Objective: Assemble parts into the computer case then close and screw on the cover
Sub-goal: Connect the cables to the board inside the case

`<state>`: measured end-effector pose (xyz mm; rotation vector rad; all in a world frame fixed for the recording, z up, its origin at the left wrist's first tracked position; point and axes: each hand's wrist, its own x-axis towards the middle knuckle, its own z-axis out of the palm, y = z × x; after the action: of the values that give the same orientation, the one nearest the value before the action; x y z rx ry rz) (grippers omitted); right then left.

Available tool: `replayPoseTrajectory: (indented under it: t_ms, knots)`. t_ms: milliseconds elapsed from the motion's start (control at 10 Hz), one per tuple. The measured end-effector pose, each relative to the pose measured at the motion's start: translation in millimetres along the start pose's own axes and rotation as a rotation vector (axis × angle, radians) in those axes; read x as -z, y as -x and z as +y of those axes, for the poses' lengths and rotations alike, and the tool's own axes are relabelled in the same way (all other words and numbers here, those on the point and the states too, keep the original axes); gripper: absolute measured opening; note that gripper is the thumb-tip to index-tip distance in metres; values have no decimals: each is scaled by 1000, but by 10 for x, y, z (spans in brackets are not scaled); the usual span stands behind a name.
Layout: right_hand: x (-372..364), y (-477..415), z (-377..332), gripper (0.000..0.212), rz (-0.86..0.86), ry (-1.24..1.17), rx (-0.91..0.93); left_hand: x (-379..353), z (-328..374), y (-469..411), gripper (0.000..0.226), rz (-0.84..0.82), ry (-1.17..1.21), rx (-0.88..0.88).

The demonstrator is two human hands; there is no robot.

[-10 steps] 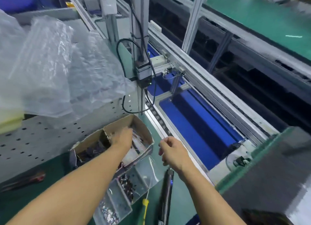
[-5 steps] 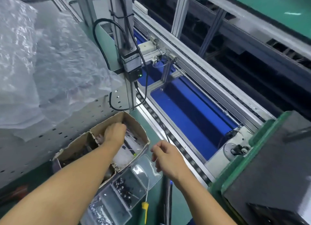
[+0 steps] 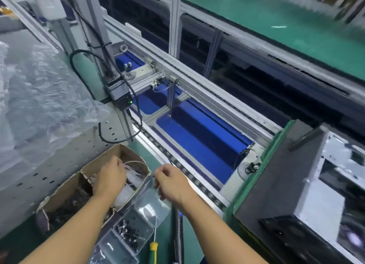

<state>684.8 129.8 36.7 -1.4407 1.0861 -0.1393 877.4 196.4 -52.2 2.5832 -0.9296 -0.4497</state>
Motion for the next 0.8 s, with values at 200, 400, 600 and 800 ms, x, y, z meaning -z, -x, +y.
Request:
replayPoseTrajectory:
  t_ms: [200,400,600,800]
  knots:
    - [333,289,-24,16,-11,-30,41,278,324,229,35,-179,-487,264]
    - [683,486,46,15,7,-58,54,599,743,172,43,-422,-603,132]
    - [1158,680,118,14,47,-285,43,951,1978,755,26,-510,-295,-29]
    - [1924,1035,259,33,89,-582,69,620,2952,1246,25,-601,-40,-290]
